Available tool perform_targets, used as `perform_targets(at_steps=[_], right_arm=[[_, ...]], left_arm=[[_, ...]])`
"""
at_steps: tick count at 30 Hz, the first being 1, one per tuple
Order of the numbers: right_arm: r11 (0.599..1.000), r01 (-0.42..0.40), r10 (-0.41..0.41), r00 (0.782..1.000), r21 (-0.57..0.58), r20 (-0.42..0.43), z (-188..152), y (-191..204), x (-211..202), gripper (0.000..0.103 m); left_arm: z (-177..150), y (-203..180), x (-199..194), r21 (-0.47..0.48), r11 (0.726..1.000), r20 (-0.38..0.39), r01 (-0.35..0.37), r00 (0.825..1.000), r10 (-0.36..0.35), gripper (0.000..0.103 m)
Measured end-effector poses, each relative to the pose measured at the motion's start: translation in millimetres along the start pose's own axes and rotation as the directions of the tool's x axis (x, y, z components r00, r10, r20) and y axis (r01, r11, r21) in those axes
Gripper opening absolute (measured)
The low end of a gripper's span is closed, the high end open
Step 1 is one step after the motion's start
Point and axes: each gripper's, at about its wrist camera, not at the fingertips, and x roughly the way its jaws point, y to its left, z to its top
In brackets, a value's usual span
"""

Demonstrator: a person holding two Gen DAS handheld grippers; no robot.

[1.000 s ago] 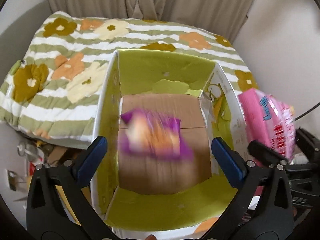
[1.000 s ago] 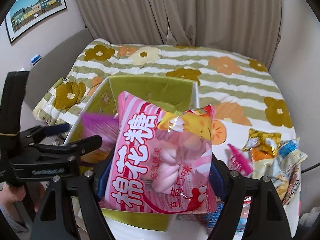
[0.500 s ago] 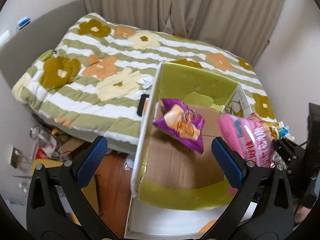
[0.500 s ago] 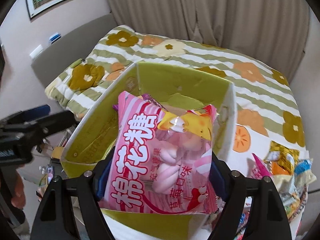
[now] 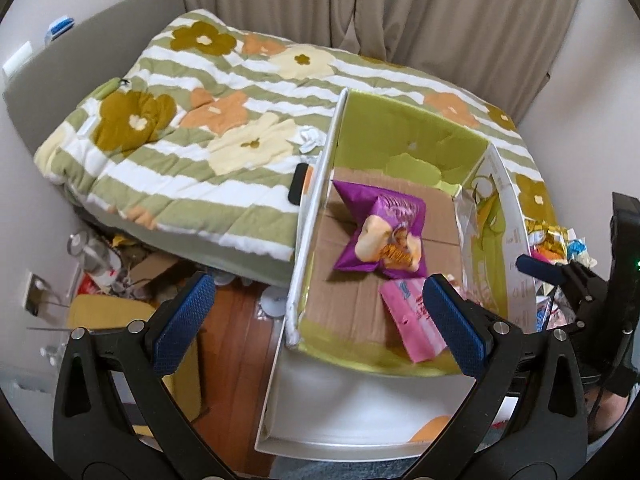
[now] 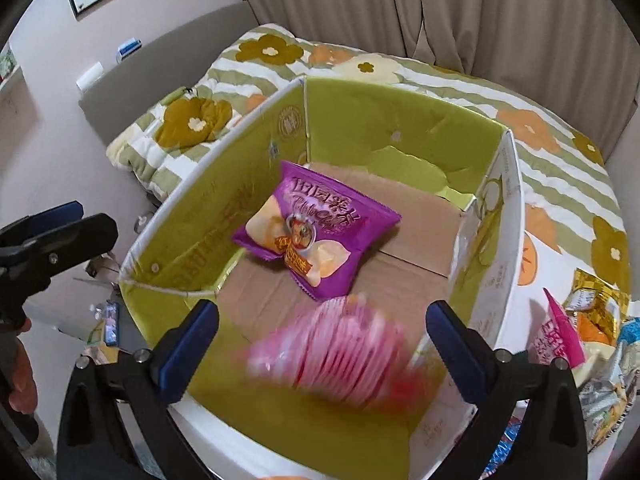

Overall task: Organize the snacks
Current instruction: 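Carry both bags over the box and open both tools to drop them, then move both tools back over the snack pile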

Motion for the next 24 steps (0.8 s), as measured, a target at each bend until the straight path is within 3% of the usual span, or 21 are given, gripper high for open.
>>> perform_targets(at_steps=[9, 14, 24], right_arm=[[0.998, 0.059, -0.06, 0.998, 0.037, 0.027, -4.9, 4.0, -23.3, 0.103], [0.994, 0.09, -0.094, 0.994, 0.061, 0.056, -6.6, 7.4, -41.5, 0.103], [0.985, 0.131, -0.146, 0.98, 0.116, 0.138, -25.0, -10.3, -90.8, 0.103]], left_arm=[[-3.0, -4.1, -10.1, 0.059, 0.998, 0.014, 0.027, 1.0, -0.028, 0.103], [-0.3, -11.5, -16.1, 0.09, 0.993, 0.012, 0.082, 0.996, -0.083, 0.103], [-2.1, -66.4, -45.5, 0.189, 0.973, 0.088, 0.136, 0.984, -0.154, 0.103]])
